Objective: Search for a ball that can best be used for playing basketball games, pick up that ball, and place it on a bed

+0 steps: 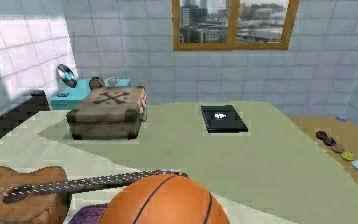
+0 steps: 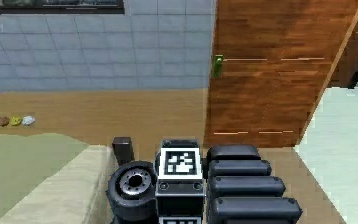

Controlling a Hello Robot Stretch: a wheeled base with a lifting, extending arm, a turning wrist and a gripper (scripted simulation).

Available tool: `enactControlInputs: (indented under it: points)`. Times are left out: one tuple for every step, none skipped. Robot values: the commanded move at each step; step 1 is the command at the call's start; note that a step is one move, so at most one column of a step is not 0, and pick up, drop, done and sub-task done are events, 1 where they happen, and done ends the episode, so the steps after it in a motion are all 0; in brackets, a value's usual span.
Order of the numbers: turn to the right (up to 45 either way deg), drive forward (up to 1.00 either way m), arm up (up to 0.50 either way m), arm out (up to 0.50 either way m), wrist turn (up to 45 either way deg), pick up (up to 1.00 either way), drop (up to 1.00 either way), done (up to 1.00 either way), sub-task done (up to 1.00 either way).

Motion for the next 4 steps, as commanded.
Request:
enactControlInputs:
  points:
    - [-12.0, 0.00, 0.00, 0.00, 0.0, 0.00, 0.00, 0.00, 0.00]
    - [3.0, 0.00, 0.00, 0.00, 0.0, 0.00, 0.00, 0.00, 0.00]
    - [-45.0, 0.00, 0.00, 0.00, 0.0, 0.00, 0.00, 0.00, 0.00]
    - [-33.0, 0.00, 0.00, 0.00, 0.0, 0.00, 0.00, 0.00, 0.00]
